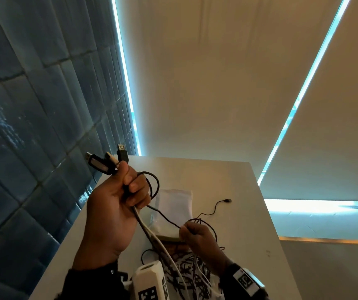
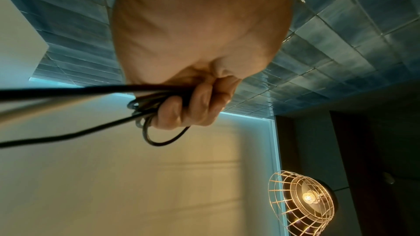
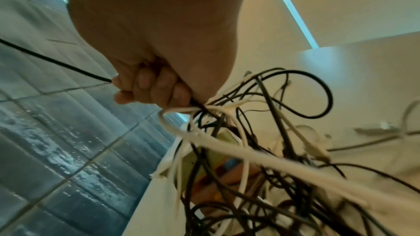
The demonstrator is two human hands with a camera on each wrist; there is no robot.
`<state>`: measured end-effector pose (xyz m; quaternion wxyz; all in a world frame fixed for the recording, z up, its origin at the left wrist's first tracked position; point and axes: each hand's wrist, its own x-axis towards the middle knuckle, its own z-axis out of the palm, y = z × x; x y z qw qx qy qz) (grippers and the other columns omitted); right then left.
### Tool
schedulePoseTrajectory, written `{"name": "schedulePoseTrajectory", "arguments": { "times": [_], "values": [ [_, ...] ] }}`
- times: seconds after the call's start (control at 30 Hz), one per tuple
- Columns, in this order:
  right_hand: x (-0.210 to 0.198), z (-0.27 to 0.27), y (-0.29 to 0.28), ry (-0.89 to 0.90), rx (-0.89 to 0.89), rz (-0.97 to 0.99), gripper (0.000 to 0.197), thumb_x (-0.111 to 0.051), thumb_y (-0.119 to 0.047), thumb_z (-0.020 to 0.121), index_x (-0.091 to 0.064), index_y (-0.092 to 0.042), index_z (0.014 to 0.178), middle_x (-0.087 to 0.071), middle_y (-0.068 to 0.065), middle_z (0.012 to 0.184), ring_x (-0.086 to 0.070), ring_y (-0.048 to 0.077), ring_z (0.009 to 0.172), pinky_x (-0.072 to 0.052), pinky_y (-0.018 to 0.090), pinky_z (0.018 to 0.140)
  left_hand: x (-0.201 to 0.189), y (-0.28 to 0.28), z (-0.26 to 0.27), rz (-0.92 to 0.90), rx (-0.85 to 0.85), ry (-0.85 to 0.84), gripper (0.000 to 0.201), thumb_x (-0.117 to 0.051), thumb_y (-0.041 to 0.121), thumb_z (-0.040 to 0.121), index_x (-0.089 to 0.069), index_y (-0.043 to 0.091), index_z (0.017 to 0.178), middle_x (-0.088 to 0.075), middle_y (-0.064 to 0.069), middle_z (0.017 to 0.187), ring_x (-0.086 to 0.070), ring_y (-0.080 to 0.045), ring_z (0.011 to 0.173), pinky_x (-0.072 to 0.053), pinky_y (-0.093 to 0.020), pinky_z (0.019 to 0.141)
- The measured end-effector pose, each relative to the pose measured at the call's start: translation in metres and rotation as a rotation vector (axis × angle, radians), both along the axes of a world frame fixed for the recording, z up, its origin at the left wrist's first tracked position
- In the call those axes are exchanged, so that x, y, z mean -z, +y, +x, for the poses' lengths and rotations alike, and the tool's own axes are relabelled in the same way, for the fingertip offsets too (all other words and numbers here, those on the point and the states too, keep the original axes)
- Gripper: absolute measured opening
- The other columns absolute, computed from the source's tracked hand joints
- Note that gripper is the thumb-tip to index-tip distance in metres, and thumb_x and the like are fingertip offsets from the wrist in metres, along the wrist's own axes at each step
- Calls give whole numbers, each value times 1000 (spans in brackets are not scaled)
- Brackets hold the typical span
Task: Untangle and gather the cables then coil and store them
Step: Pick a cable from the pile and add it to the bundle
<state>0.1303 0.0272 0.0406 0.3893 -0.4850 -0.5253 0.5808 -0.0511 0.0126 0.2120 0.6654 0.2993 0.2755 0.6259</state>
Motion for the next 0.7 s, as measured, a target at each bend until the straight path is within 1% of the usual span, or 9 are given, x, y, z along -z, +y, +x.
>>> {"name": "schedulePoseTrajectory", "arguments": {
  "times": [0.07,0.17,0.3,0.37,0.43,0.5,0.57,0.63,0.7],
  "values": [
    [8,2,0,-33,23,-9,33,-50,-5,98,-52,-9,66,-48,-5,60,-47,-1,51,-41,13,53,-1,0,-3,0,-18,-6,39,-38,36,96,-41,20,60,-35,6,55,-24,-7,45,-24,-21,48],
    [14,1,3,-102,59,-1,30,-51,-3,97,-51,-6,67,-46,-3,60,-44,0,51,-40,14,54,0,-1,-4,-10,-34,9,40,-38,35,96,-42,20,60,-35,6,54,-24,-5,42,-23,-21,47],
    [9,-2,5,-84,98,-16,26,-50,0,96,-51,-1,70,-45,2,62,-46,-4,45,-41,9,47,3,-2,-9,-53,-76,62,40,-39,36,96,-42,20,59,-34,6,54,-23,-6,43,-24,-21,45],
    [4,-2,4,-88,181,8,26,-54,-2,93,-56,-3,67,-48,2,61,-48,1,48,-40,10,45,5,-1,-12,-70,-96,135,40,-38,34,97,-42,19,60,-36,5,54,-25,-6,42,-25,-21,43],
    [-6,-1,4,-15,257,19,26,-58,-6,91,-61,-6,66,-48,-3,56,-43,7,50,-35,15,44,10,2,-11,-85,-113,226,40,-38,32,97,-41,17,61,-39,3,55,-27,-7,42,-25,-21,42],
    [-23,-1,4,144,269,15,22,-58,-7,92,-61,-2,71,-41,-3,52,-34,8,46,-28,18,43,18,5,-6,-117,-132,316,38,-38,30,98,-39,16,63,-42,0,56,-30,-9,43,-25,-22,42],
    [-46,-4,6,274,235,61,19,-57,-5,93,-59,1,74,-34,1,53,-27,9,45,-23,20,43,27,7,2,-150,-141,402,36,-37,28,99,-38,14,66,-48,-4,58,-34,-12,45,-26,-24,44],
    [-66,-8,5,368,167,143,16,-58,-3,92,-58,3,77,-33,2,55,-25,11,47,-22,21,45,34,8,10,-187,-142,478,35,-37,27,101,-39,14,68,-56,-9,60,-39,-15,47,-27,-28,48],
    [-80,-12,2,437,88,217,16,-61,-7,90,-58,4,79,-33,4,56,-24,12,50,-22,22,46,37,9,18,-227,-128,515,36,-36,26,102,-40,13,69,-63,-10,62,-43,-16,50,-29,-27,47]
  ]
}}
